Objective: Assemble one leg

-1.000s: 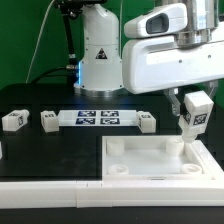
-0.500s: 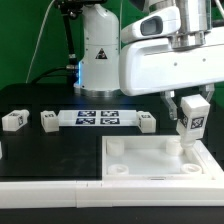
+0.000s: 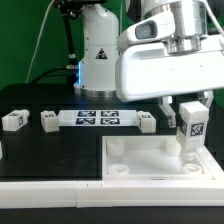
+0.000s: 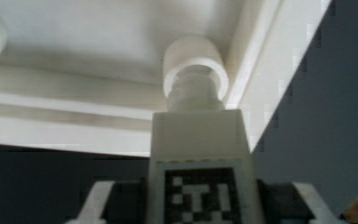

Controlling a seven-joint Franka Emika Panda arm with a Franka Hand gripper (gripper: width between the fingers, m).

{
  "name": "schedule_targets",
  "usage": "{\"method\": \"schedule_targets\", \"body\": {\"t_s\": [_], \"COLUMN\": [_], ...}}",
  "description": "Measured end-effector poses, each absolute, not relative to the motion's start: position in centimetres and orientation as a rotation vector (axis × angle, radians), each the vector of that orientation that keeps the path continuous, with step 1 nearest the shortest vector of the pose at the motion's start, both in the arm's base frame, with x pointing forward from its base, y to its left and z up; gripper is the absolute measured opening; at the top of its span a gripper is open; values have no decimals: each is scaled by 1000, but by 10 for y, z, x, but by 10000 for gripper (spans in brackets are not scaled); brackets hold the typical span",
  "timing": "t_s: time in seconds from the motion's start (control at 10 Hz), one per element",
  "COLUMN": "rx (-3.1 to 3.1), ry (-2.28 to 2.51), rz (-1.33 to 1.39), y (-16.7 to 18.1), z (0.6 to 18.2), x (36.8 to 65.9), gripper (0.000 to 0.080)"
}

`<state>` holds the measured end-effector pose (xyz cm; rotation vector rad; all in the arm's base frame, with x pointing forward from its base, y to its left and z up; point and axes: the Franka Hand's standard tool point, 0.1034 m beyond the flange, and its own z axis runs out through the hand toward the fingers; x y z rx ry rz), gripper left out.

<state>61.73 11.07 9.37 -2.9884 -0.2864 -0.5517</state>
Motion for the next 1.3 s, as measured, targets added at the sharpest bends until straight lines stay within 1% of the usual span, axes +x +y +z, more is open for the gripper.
{"method": "schedule_targets", "body": {"t_s": [0.4, 1.0, 1.2, 1.3], "rx": [-2982, -2975, -2978, -2978], "ry": [-275, -283, -284, -287], "rz": [-620, -641, -622, -620], "y": [108, 113, 114, 115], "z": [85, 82, 72, 71], "x": [618, 620, 616, 616], "gripper": [290, 290, 290, 290]}}
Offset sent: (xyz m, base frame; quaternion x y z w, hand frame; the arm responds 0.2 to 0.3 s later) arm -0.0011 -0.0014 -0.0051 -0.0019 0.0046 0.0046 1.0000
